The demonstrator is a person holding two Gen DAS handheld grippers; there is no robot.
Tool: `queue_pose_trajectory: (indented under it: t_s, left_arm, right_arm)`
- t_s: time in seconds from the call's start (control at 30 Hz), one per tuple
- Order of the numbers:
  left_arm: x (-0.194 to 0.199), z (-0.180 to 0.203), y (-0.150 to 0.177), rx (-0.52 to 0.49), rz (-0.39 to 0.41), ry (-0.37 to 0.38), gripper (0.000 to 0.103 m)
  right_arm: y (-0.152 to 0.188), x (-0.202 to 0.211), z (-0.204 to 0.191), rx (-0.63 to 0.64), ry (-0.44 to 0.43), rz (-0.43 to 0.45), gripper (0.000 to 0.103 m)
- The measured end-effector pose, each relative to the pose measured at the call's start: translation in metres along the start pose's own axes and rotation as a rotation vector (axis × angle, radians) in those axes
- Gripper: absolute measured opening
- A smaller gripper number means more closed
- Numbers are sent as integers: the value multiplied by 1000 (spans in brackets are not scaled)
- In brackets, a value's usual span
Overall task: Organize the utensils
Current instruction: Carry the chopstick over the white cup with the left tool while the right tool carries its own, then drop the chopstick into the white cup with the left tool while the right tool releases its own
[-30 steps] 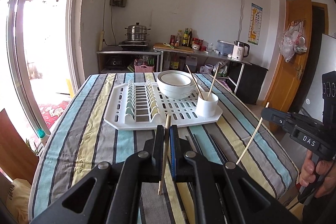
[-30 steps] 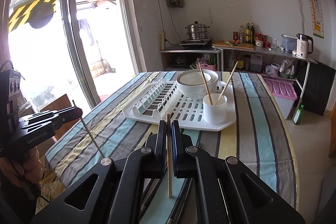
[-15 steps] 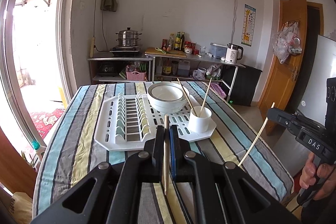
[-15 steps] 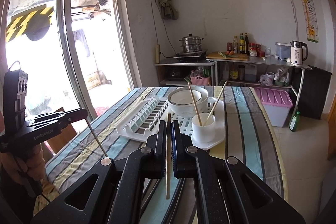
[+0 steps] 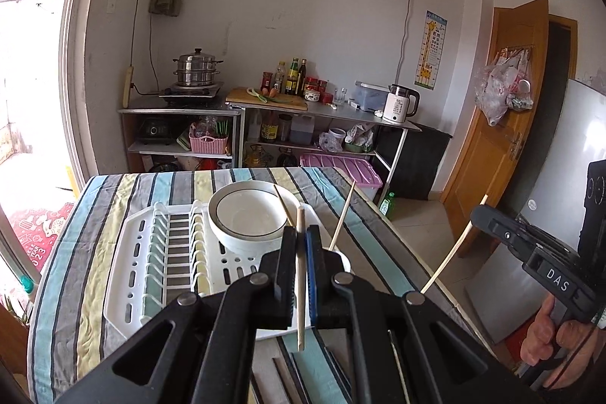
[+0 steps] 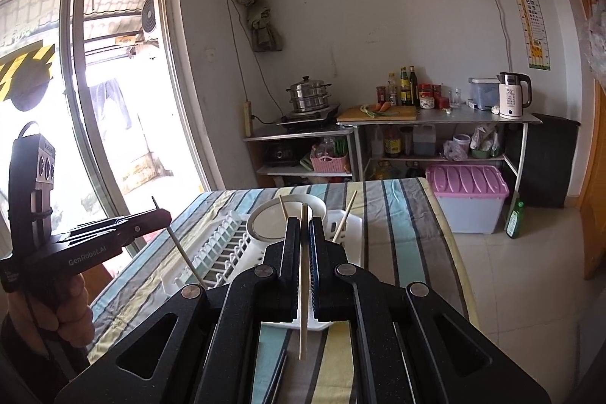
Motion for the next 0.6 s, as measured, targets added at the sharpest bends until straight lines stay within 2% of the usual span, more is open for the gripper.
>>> queue_pose_trajectory:
  t_s: [0.33, 0.6]
  left_arm:
    - [-49, 0, -39, 67, 59, 13, 5]
    - [-85, -4, -29, 85, 22, 11, 5]
  right_arm:
    - [-33, -36, 6, 1, 2, 73, 4]
    - [-23, -73, 8, 5, -6, 42, 4]
Point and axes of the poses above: each gripper's, at about its wrist camera, not at the fingertips, and x roughly against the way its jaws point, z to its right, y to its underside, the point moved 2 cm from there along -x, roughly the way its jaws point, and after that the axes turned 9 degrees about z, right-handed, at the moved point
